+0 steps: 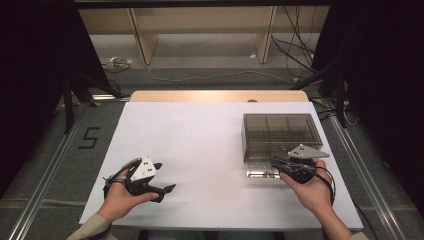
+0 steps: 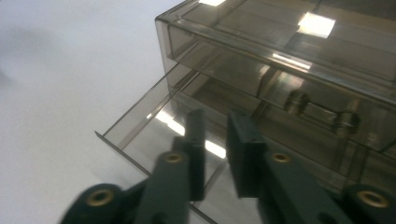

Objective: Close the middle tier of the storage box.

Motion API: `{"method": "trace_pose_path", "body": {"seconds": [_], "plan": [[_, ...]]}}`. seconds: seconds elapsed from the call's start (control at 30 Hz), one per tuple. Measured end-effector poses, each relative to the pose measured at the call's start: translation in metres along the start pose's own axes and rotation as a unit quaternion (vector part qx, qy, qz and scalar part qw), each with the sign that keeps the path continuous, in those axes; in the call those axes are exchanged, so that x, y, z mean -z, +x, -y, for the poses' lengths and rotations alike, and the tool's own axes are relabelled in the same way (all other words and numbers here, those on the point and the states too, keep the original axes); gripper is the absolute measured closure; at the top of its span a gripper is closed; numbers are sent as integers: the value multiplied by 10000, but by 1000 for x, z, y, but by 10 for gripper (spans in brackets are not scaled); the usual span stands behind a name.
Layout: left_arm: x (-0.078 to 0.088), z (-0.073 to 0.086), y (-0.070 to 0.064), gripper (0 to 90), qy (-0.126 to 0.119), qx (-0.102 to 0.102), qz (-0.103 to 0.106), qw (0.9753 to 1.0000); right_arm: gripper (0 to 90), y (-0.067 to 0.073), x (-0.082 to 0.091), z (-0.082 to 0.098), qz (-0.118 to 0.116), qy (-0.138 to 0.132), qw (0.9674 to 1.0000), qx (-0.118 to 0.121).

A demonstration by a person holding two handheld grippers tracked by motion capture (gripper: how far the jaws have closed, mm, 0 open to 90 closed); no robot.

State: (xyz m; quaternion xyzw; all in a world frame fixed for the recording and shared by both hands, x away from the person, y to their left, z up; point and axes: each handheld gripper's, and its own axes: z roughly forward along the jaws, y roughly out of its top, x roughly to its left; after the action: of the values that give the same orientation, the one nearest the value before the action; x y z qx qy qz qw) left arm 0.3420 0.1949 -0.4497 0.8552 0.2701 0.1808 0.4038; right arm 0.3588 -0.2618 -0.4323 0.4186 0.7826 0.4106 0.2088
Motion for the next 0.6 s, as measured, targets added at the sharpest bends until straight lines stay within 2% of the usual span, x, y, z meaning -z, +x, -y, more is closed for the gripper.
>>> {"method": "trace_pose_path", "body": {"seconds": [0.07, 0.17, 0.43, 0.6], "plan": [[-1, -1, -1, 173, 1, 0, 21, 10000, 900, -3, 3, 1, 31, 1, 10000, -13], [-2, 0, -2, 173, 64, -30, 18, 10000, 900, -6, 6, 2, 30, 58, 10000, -25], [-2, 0, -1, 174, 58, -39, 8, 10000, 900, -9, 15, 5, 47, 159, 9999, -28], [-3, 0, -1, 174, 47, -54, 34, 10000, 900, -10, 20, 11, 82, 316, 9995, -44]]}}
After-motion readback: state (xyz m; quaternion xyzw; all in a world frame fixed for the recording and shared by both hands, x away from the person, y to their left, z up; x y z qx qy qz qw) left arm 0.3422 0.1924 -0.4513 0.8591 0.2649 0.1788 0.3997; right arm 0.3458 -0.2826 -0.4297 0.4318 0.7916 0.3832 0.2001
